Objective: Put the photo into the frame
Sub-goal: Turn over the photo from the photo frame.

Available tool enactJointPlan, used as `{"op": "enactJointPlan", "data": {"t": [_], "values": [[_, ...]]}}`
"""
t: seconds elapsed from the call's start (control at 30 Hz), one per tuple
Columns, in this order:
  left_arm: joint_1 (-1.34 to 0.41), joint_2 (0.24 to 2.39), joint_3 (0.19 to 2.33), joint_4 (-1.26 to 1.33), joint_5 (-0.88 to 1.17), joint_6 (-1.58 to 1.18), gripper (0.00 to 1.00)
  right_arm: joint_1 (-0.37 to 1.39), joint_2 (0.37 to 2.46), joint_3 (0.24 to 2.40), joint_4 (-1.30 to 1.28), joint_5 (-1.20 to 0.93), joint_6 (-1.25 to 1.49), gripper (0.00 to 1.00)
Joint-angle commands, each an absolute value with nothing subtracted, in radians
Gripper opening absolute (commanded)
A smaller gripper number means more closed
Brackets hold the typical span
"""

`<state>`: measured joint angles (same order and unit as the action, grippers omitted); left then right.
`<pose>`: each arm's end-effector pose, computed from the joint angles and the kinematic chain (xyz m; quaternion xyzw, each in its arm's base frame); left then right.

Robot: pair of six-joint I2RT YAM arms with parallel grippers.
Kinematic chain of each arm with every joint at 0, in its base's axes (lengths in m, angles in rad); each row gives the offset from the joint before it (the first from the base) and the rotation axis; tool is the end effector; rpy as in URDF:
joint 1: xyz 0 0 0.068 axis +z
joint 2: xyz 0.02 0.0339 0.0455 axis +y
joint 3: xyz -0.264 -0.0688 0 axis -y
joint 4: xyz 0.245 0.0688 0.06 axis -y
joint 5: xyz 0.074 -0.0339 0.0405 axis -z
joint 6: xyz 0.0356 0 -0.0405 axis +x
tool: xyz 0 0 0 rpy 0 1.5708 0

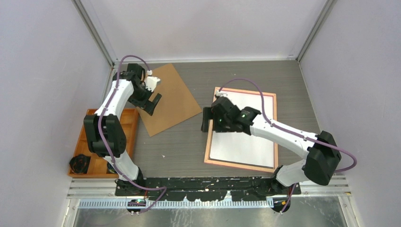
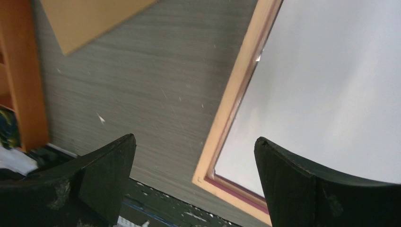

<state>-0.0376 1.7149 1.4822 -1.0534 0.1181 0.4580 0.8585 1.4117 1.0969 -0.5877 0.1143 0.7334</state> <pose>0.3405 -0.0170 0.2717 0.2505 0.9559 -0.0276 0.1507 0.1975 0.2225 0.2695 -0.0403 0.9425 0.1962 0.2676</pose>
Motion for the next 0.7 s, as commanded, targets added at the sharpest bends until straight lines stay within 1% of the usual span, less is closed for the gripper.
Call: {"op": "enactJointPlan", "data": {"t": [0.0,0.1,0.2,0.3,0.47,0.57,0.67], "values": [[-0.027,1.752,1.479,-0.959,-0.144,0.513,0.99,0.733,1.490,1.185,-0.370,-0.048,0.729,1.00],[-0.015,1.784,1.440,-0.878,-0.249,0.539,0.96,0.685,1.652,1.345,-0.359,-0.103,0.694,1.00],[-0.007,1.822,1.410,-0.802,-0.339,0.554,0.95,0.656,1.847,1.517,-0.408,-0.125,0.658,1.00],[-0.005,1.873,1.406,-0.723,-0.434,0.566,0.93,0.624,1.977,1.631,-0.408,-0.131,0.652,1.00],[-0.005,1.999,1.513,-0.671,-0.529,0.561,0.90,0.583,2.111,1.737,-0.362,-0.129,0.672,1.00],[0.024,2.072,1.620,-0.710,-0.528,0.547,0.87,0.575,2.158,1.772,-0.324,-0.125,0.684,1.00],[0.026,2.155,1.723,-0.790,-0.513,0.547,0.87,0.572,2.205,1.811,-0.316,-0.119,0.690,1.00]]}}
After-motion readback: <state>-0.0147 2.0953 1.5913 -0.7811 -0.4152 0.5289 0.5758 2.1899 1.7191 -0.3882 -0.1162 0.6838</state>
